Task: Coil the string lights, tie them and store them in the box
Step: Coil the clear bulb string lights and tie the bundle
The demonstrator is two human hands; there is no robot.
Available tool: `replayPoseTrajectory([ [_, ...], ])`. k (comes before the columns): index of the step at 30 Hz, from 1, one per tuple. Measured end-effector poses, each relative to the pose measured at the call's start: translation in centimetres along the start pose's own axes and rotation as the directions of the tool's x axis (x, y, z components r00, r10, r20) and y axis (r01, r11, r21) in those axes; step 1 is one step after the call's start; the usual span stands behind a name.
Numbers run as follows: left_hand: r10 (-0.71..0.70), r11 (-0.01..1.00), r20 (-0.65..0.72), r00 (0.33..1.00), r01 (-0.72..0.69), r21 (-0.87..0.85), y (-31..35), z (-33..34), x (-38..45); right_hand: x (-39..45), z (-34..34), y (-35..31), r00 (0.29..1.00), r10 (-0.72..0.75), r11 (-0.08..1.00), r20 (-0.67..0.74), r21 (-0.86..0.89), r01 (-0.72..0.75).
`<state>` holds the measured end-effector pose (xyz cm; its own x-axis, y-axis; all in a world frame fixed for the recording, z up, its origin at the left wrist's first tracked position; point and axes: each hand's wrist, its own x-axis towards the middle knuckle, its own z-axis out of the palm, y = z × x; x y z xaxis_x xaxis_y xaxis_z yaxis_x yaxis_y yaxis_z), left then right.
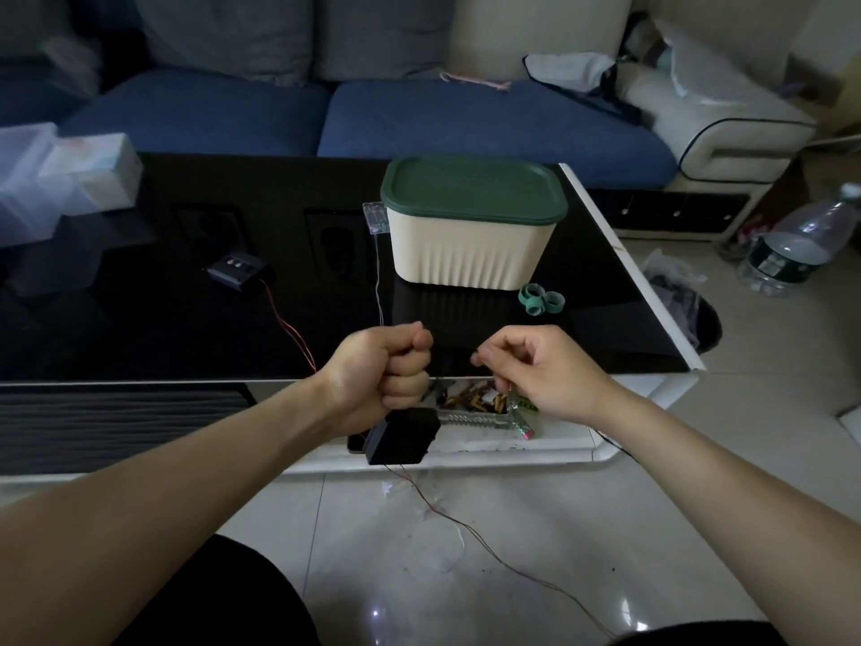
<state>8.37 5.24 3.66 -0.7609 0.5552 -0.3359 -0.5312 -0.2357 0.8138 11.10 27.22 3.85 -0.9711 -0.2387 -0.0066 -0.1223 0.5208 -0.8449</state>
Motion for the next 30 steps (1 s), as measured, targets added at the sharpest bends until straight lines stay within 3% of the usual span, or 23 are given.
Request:
replayPoseTrajectory([
  [8,0.181,0.969,-0.235,0.955,-0.214,-0.122,1.4,-1.0,0.4,-0.5,-1.6,2.6,0.951,0.268,0.895,0.151,-0.404,-0.188],
  [14,0.206,0.971,-0.284,0.937,-0.232,-0.06,1.1,0.0,0.8,-1.1,2.3,-0.3,0.909,0.243,0.839,0.339,-0.544,-0.021],
  [19,0.11,0.993,-0.176,0.978,-0.116,-0.026,0.4,0.2,0.8,-1.9,4.4,-2.3,0.853,0.254,0.81,0.456,-0.582,0.07],
  [24,0.008,0.96,-0.103,0.995,0.021,0.28,-1.0,0.1,0.9,-2.5,4.7,-4.4,0.851,0.146,0.813,0.505,-0.552,0.188],
  [27,-0.199,0.899,0.028,0.98,0.171,0.403,-1.7,0.8,0.5,-2.4,3.8,-5.0,0.907,0.029,0.853,0.419,-0.483,0.196],
  [30,-0.346,0.867,0.216,0.913,0.223,0.445,-2.1,0.9,0.0,-2.1,2.5,-4.8,0.962,-0.076,0.858,0.262,-0.474,0.197],
])
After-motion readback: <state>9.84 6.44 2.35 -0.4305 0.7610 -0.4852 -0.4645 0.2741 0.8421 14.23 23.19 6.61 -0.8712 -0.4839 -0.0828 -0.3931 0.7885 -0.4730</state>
